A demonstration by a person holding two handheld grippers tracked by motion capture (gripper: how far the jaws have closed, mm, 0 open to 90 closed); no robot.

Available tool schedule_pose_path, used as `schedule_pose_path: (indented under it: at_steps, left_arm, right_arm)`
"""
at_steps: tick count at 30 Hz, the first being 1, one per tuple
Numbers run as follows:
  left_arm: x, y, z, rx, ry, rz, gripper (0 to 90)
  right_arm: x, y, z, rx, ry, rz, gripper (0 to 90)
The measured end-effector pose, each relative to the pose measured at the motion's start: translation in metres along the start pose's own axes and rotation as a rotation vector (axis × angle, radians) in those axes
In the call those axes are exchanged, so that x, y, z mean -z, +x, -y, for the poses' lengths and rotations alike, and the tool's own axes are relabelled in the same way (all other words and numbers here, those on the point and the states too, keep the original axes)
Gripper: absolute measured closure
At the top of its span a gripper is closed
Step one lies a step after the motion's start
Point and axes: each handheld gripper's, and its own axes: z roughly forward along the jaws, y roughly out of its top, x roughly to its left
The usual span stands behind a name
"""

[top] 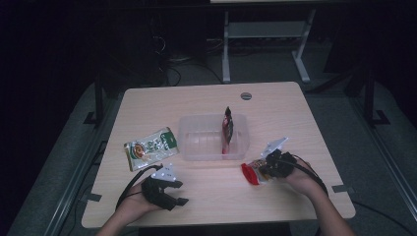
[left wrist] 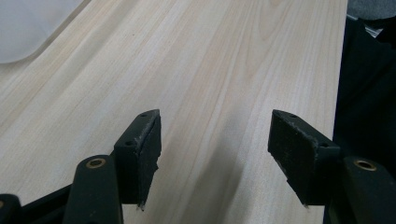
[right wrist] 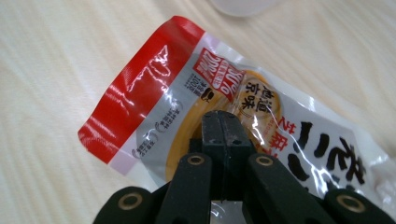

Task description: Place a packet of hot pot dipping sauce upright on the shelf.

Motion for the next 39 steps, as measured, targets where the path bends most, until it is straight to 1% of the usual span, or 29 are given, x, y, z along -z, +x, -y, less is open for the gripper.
schedule_pose_path:
  at_steps: [1,2,3,5,6,10,11,13,16,17,23,24,25,26,28,32,35,37,39]
  left_arm:
    - [0.0,0.0,0.0,0.001,0.0,0.001,34.5]
    - [0.0,0.0,0.0,0.001,0.001,0.002,34.5]
    - [0.0,0.0,0.0,0.002,-0.001,0.002,34.5]
    - [0.001,0.0,0.0,-0.001,0.0,0.001,34.5]
    - [0.001,0.0,0.0,-0.002,0.0,0.001,34.5]
    - [0.0,0.0,0.0,0.002,-0.001,0.003,34.5]
    - [0.0,0.0,0.0,0.001,-0.005,0.002,34.5]
    - [0.0,-0.001,0.0,-0.002,-0.001,0.002,34.5]
    - [0.0,0.0,-0.001,-0.006,0.003,0.003,34.5]
    - [0.0,0.0,-0.001,-0.006,0.003,0.004,34.5]
    - [0.0,0.0,-0.001,-0.009,0.003,0.003,34.5]
    - [-0.001,0.0,-0.001,-0.01,0.002,0.004,34.5]
    - [-0.001,0.0,-0.001,-0.009,0.002,0.004,34.5]
    - [-0.001,0.0,-0.001,-0.011,0.001,0.004,34.5]
    - [-0.001,-0.001,-0.001,-0.005,0.0,0.005,34.5]
    - [-0.001,-0.001,-0.002,-0.014,0.005,0.006,34.5]
    - [-0.001,-0.002,-0.003,-0.012,-0.008,0.006,34.5]
    - [-0.001,-0.002,-0.005,-0.011,-0.027,0.005,34.6]
    - [-0.001,-0.001,-0.009,-0.011,-0.049,0.015,35.6]
  right_arm:
    - [-0.001,0.002,-0.001,0.022,0.005,0.001,90.0]
    - [-0.001,0.005,-0.003,0.031,0.011,-0.008,90.0]
    - [-0.002,0.006,-0.004,0.058,0.006,-0.011,90.0]
    - [-0.004,0.011,-0.006,0.082,0.005,-0.03,90.0]
    - [-0.004,0.014,-0.007,0.086,0.003,-0.042,90.0]
    - [-0.009,0.025,-0.014,0.125,0.004,-0.051,90.0]
    - [-0.01,0.029,-0.017,0.127,0.005,-0.057,90.0]
    - [-0.013,0.034,-0.021,0.153,0.001,-0.064,90.0]
    - [-0.018,0.043,-0.029,0.18,-0.008,-0.093,90.0]
    - [-0.019,0.046,-0.031,0.183,-0.009,-0.099,90.0]
    - [-0.028,0.062,-0.044,0.242,-0.023,-0.135,90.0]
    - [-0.029,0.064,-0.046,0.243,-0.023,-0.137,90.0]
    - [-0.031,0.066,-0.048,0.259,-0.03,-0.146,90.0]
    - [-0.031,0.068,-0.049,0.256,-0.029,-0.149,90.0]
    - [-0.034,0.072,-0.053,0.268,-0.035,-0.166,90.0]
    - [-0.038,0.079,-0.059,0.298,-0.042,-0.189,90.0]
    - [-0.039,0.081,-0.061,0.303,-0.049,-0.196,90.0]
    - [-0.036,0.079,-0.06,0.297,-0.055,-0.203,90.0]
    - [-0.03,0.077,-0.058,0.274,-0.081,-0.209,89.9]
